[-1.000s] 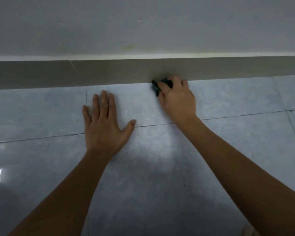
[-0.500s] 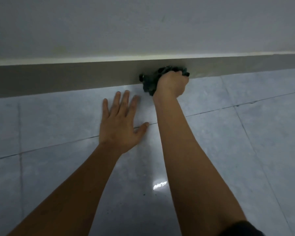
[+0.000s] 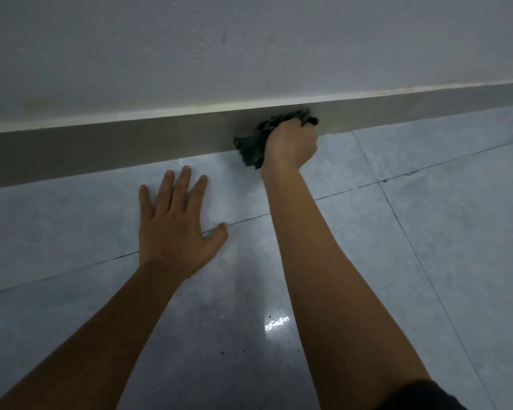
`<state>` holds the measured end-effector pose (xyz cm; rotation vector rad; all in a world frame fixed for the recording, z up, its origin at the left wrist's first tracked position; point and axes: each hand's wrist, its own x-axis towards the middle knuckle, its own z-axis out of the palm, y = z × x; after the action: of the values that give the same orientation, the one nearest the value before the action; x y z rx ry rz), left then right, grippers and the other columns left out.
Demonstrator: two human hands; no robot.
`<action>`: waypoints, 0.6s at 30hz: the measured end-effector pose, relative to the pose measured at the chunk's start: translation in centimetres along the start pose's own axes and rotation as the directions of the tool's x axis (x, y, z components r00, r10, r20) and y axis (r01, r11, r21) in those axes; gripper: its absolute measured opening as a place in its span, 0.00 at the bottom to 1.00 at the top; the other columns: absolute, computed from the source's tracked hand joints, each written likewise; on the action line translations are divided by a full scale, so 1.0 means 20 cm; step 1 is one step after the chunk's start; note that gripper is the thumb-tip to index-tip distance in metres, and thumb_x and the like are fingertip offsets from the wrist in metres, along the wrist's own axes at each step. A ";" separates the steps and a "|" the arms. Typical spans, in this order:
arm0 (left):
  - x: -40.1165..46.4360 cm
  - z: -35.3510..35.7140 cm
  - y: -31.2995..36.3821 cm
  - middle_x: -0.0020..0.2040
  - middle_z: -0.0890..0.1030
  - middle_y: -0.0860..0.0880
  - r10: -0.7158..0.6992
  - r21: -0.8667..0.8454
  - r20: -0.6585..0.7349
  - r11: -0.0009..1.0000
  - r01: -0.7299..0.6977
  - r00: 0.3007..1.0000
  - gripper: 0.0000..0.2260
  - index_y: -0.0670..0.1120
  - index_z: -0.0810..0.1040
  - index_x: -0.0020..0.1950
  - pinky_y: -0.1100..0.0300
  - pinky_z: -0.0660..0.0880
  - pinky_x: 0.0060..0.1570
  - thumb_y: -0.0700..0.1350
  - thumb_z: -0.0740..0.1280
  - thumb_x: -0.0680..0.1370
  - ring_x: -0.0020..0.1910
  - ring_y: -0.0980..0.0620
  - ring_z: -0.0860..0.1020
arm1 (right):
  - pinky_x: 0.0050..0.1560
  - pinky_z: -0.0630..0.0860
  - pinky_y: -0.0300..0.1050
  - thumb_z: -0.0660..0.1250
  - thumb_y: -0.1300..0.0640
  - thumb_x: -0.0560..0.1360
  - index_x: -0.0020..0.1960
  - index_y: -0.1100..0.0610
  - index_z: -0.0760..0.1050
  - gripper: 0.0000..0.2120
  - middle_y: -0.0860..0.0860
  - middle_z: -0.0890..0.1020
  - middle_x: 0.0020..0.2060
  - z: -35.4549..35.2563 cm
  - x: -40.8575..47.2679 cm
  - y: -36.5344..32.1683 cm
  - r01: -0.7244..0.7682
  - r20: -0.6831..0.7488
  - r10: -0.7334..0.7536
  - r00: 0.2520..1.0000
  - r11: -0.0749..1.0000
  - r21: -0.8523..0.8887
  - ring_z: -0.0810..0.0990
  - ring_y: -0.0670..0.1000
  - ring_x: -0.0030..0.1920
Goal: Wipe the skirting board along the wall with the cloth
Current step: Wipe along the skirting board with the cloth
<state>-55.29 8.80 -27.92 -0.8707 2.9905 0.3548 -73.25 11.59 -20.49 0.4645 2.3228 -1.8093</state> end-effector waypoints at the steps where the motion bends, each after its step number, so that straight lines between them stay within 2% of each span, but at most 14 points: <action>1: 0.01 0.00 0.01 0.78 0.54 0.42 -0.014 -0.008 -0.006 1.000 0.014 1.000 0.38 0.47 0.55 0.77 0.41 0.43 0.72 0.66 0.46 0.72 0.77 0.41 0.50 | 0.41 0.71 0.37 0.51 0.62 0.82 0.63 0.65 0.72 0.16 0.59 0.75 0.59 -0.01 0.05 -0.03 -0.011 -0.034 0.012 0.999 0.999 0.039 0.73 0.52 0.44; 3: 0.04 0.00 0.05 0.77 0.57 0.41 -0.007 -0.009 -0.019 1.000 0.007 1.000 0.37 0.45 0.58 0.77 0.42 0.43 0.72 0.65 0.47 0.73 0.77 0.41 0.53 | 0.45 0.73 0.38 0.50 0.63 0.82 0.64 0.66 0.71 0.16 0.60 0.74 0.59 -0.04 0.08 -0.04 -0.041 -0.061 0.048 0.997 0.993 0.108 0.75 0.55 0.51; 5: 0.08 0.01 0.08 0.78 0.57 0.43 0.082 -0.021 -0.031 0.996 -0.082 0.996 0.35 0.45 0.57 0.77 0.43 0.43 0.72 0.64 0.46 0.75 0.77 0.43 0.53 | 0.58 0.72 0.47 0.48 0.64 0.81 0.65 0.69 0.69 0.18 0.63 0.72 0.62 -0.04 0.07 -0.01 -0.073 -0.005 0.074 0.997 0.987 0.143 0.73 0.61 0.60; 6: 0.10 0.01 0.10 0.78 0.56 0.43 0.129 -0.027 -0.034 0.991 -0.130 0.991 0.35 0.45 0.55 0.77 0.44 0.42 0.73 0.64 0.45 0.76 0.77 0.44 0.51 | 0.59 0.71 0.46 0.48 0.63 0.81 0.65 0.68 0.68 0.18 0.63 0.72 0.63 -0.03 0.07 0.02 -0.101 0.001 0.102 0.995 0.988 0.113 0.74 0.60 0.59; 8: 0.15 0.01 0.14 0.79 0.50 0.45 0.165 -0.030 -0.019 0.986 -0.165 0.986 0.35 0.46 0.50 0.78 0.46 0.39 0.73 0.65 0.42 0.76 0.78 0.46 0.46 | 0.49 0.71 0.41 0.51 0.60 0.82 0.65 0.65 0.70 0.17 0.59 0.73 0.62 -0.03 0.04 0.05 -0.087 0.007 0.087 0.996 0.996 0.008 0.74 0.54 0.48; 10: 0.20 0.02 0.17 0.79 0.44 0.47 0.153 -0.022 0.009 0.988 -0.153 0.988 0.35 0.46 0.45 0.78 0.47 0.37 0.74 0.65 0.42 0.78 0.77 0.48 0.41 | 0.47 0.70 0.42 0.53 0.58 0.82 0.63 0.64 0.72 0.16 0.58 0.74 0.61 -0.03 0.05 0.07 -0.056 0.042 0.059 0.997 0.995 -0.080 0.71 0.51 0.44; 12: 0.23 0.03 0.19 0.79 0.43 0.47 0.159 -0.033 0.020 0.987 -0.158 0.987 0.35 0.46 0.43 0.78 0.47 0.37 0.74 0.65 0.42 0.78 0.77 0.48 0.40 | 0.44 0.68 0.38 0.52 0.58 0.81 0.63 0.64 0.73 0.17 0.58 0.75 0.61 -0.05 0.09 0.04 0.025 0.037 -0.020 0.999 0.991 -0.130 0.71 0.49 0.41; 14: 0.22 0.04 0.20 0.79 0.42 0.46 0.172 -0.007 0.021 0.985 -0.172 0.985 0.35 0.46 0.42 0.78 0.46 0.36 0.74 0.66 0.40 0.77 0.77 0.48 0.39 | 0.38 0.63 0.31 0.50 0.60 0.82 0.64 0.65 0.72 0.17 0.58 0.74 0.62 -0.08 0.15 -0.01 0.112 -0.025 -0.118 0.993 0.979 -0.173 0.67 0.45 0.34; 16: 0.21 0.05 0.20 0.79 0.41 0.45 0.162 0.033 0.016 0.986 -0.163 0.987 0.36 0.46 0.40 0.78 0.45 0.36 0.74 0.66 0.40 0.76 0.77 0.47 0.38 | 0.34 0.63 0.31 0.49 0.61 0.82 0.66 0.64 0.70 0.18 0.57 0.73 0.63 -0.12 0.24 -0.05 0.134 -0.062 -0.148 0.987 0.973 -0.187 0.65 0.44 0.34; 18: 0.21 0.06 0.21 0.79 0.40 0.45 0.151 0.043 0.005 0.988 -0.151 0.988 0.36 0.46 0.40 0.78 0.45 0.36 0.74 0.66 0.41 0.77 0.77 0.47 0.38 | 0.35 0.61 0.30 0.48 0.61 0.83 0.68 0.62 0.69 0.18 0.56 0.72 0.65 -0.16 0.29 -0.05 0.101 -0.089 -0.120 0.989 0.977 -0.186 0.69 0.47 0.41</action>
<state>-61.02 10.24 -28.49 -0.6411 3.0589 0.2913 -78.93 15.21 -20.60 0.4150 2.6006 -1.6328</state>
